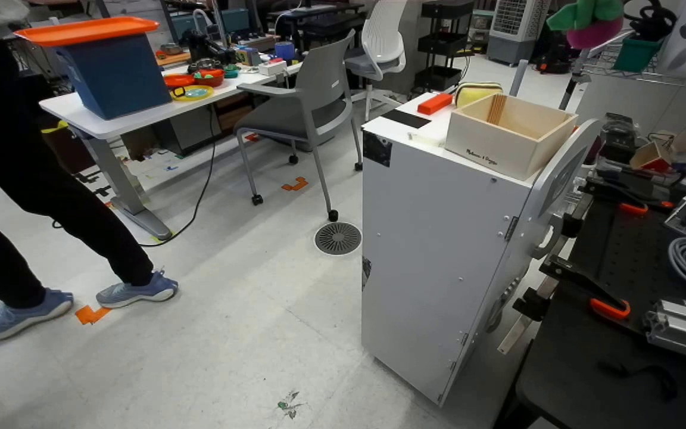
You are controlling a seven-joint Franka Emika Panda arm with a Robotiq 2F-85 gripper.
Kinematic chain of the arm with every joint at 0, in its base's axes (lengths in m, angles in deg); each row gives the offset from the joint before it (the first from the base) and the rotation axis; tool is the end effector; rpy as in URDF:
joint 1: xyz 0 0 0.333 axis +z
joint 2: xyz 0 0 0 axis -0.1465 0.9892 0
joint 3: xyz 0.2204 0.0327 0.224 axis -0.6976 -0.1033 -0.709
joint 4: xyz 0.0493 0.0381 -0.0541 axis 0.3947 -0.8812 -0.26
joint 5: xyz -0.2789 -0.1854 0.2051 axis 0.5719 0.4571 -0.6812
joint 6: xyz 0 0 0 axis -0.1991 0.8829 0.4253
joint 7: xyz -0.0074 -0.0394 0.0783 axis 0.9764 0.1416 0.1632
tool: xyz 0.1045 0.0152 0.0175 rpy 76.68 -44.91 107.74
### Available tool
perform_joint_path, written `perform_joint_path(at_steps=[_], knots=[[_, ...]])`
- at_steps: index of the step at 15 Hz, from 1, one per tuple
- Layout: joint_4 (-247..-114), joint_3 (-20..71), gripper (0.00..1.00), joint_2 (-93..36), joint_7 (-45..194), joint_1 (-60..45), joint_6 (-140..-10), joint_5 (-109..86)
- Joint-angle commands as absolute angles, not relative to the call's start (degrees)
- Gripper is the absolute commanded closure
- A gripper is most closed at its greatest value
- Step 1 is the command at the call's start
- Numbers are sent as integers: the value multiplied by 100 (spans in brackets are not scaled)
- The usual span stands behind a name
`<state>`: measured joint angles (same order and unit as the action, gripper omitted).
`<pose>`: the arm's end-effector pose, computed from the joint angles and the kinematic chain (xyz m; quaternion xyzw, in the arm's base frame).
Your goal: Pick up the pink plush toy and drop it in the sink
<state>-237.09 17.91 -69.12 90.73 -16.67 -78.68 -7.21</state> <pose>0.4159 -0.0337 0.4179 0.9759 -0.1770 0.1192 0.0461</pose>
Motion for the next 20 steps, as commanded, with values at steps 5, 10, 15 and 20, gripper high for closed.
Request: perform_joint_path(at_steps=[5,10,15,20], knots=[[-23611,1689,97,-6789,9486,-1788,-7816,-641],[-23585,1716,97,-6879,9649,-1836,-7799,-638],[-23596,1848,97,-7200,9739,-2021,-7812,-677],[-23599,1963,97,-7395,9743,-2262,-7837,-708]])
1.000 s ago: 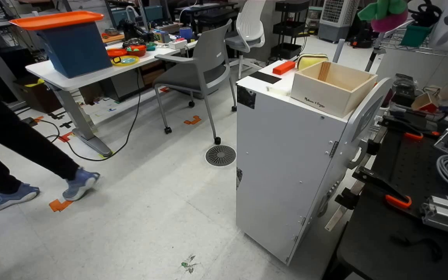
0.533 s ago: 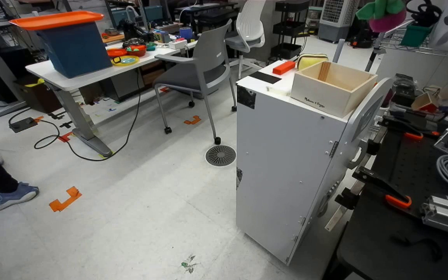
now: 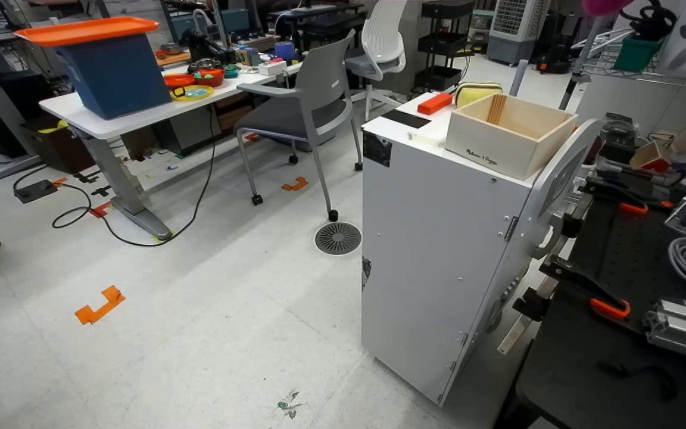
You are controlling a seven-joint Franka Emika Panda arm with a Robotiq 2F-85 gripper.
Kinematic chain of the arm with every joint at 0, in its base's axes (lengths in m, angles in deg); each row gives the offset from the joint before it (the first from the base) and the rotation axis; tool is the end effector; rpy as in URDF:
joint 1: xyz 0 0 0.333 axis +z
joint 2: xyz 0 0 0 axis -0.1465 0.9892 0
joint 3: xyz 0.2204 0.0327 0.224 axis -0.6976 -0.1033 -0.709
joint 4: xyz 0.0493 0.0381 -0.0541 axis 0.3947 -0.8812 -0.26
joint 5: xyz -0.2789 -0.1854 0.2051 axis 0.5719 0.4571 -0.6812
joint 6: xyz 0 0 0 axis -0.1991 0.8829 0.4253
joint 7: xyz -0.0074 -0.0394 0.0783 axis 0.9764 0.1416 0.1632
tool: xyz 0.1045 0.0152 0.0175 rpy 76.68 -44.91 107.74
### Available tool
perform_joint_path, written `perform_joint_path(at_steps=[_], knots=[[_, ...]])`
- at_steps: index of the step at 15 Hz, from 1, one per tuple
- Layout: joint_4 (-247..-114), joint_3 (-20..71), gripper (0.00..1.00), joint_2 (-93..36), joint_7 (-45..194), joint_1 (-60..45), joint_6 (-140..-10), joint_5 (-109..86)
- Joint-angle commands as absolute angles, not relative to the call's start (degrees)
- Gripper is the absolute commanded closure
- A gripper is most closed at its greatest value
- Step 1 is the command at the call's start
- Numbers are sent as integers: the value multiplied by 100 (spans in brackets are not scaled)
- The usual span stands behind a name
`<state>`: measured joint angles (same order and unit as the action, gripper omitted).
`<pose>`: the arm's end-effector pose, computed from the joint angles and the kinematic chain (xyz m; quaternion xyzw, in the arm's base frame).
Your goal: Pick up the pink plush toy and drop it in the sink
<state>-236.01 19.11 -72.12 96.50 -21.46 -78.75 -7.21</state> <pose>0.4092 -0.0763 0.4491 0.9479 -0.2758 0.1548 0.0395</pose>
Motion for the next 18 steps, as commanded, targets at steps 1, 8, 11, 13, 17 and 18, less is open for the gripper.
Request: perform_joint_path(at_steps=[1,8,11,13,17,18], knots=[[-23600,1979,97,-7425,9755,-2314,-7843,-705],[-23557,2048,97,-7446,9901,-2600,-7857,-711],[-23526,2074,97,-7385,9995,-2701,-7848,-715],[-23502,2074,97,-7343,10093,-2788,-7848,-687],[-23465,2080,97,-7256,10265,-2933,-7841,-663],[-23455,2079,97,-7232,10299,-2958,-7839,-655]])
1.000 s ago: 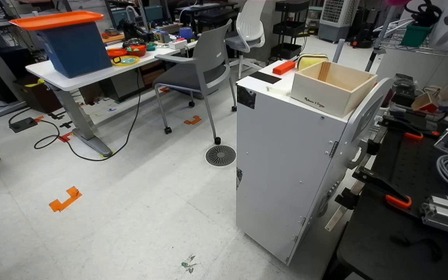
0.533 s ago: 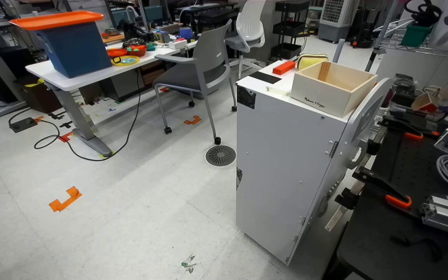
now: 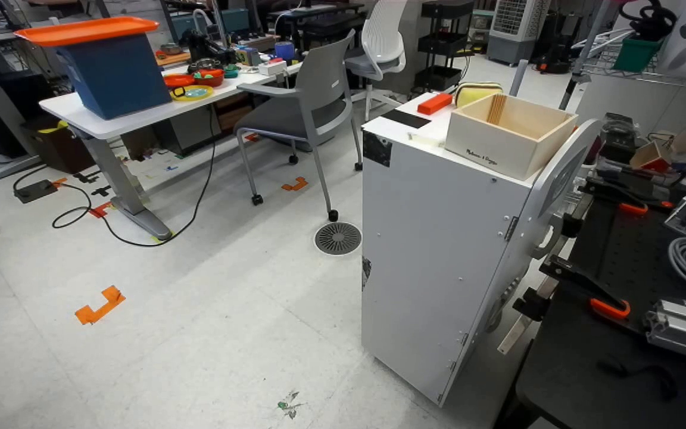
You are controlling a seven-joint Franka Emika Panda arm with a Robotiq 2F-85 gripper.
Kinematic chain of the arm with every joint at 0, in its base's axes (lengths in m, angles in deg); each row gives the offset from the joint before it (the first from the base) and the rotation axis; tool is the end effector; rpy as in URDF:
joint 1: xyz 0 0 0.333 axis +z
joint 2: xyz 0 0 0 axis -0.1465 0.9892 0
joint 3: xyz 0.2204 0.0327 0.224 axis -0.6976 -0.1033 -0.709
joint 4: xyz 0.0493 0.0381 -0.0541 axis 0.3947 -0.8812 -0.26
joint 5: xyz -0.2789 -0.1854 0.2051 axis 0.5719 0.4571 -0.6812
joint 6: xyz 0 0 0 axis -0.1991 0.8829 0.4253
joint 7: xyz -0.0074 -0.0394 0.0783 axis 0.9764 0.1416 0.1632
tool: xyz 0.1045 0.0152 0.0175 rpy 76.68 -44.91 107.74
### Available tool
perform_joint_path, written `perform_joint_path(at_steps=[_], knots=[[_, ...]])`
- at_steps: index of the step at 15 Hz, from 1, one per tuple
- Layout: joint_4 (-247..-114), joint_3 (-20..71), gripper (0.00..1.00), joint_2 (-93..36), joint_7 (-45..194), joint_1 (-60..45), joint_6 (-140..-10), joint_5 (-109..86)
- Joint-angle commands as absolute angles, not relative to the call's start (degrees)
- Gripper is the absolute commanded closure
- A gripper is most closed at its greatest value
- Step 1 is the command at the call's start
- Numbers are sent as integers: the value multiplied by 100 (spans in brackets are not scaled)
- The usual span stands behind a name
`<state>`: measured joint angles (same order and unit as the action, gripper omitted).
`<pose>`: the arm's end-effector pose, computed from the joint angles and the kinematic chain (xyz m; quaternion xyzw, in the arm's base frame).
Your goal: Pick up the pink plush toy and drop it in the sink
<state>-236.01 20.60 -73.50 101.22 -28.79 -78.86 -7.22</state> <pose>0.3899 -0.1373 0.4594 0.9071 -0.3850 0.1659 0.0381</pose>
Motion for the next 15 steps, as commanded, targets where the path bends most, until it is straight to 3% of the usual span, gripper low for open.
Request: perform_joint_path(at_steps=[1,15], knots=[[-23446,2076,97,-7191,10350,-2990,-7853,-639],[-22580,2077,97,-6027,11102,-2890,-7786,-208]])
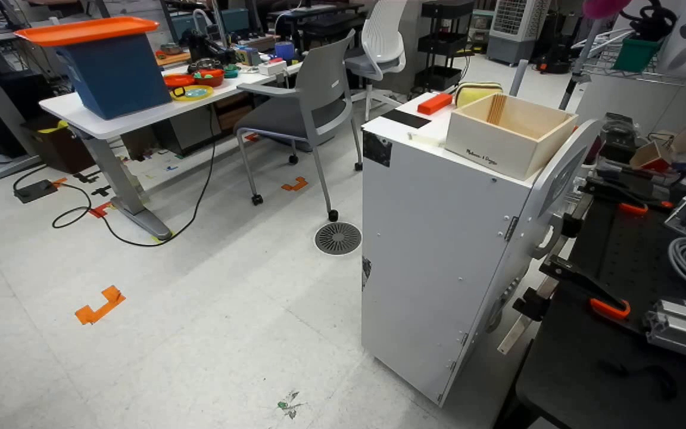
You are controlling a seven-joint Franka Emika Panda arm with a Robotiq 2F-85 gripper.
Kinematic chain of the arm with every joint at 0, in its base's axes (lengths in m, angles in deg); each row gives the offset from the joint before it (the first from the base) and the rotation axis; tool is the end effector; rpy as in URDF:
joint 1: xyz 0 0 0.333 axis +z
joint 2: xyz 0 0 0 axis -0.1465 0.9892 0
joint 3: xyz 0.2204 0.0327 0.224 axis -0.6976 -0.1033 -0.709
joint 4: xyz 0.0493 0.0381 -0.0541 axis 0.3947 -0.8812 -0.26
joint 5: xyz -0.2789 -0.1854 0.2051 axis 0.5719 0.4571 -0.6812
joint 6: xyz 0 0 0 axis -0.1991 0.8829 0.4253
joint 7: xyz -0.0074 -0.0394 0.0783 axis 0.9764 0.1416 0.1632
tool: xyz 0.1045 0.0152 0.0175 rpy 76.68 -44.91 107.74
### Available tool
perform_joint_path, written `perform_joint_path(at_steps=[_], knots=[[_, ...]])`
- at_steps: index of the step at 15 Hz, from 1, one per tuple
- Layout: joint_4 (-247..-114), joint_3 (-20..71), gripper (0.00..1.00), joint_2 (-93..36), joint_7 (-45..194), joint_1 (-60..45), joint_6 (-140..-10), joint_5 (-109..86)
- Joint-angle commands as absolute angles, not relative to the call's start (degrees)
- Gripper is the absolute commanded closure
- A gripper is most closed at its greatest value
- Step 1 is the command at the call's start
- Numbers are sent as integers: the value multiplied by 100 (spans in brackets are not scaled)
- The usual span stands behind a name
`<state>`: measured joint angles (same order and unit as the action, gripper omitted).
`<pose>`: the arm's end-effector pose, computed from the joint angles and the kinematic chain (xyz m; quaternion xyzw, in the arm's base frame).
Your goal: Pick up the pink plush toy and drop it in the sink
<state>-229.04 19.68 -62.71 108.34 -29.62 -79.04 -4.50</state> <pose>0.4347 -0.1523 0.4366 0.8926 -0.4258 0.1396 0.0500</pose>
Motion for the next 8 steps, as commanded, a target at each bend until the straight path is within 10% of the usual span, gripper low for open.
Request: perform_joint_path(at_steps=[1,8], knots=[[-22555,2130,97,-5993,11128,-2878,-7787,-188],[-22597,2489,97,-5870,11257,-2887,-7792,-43]])
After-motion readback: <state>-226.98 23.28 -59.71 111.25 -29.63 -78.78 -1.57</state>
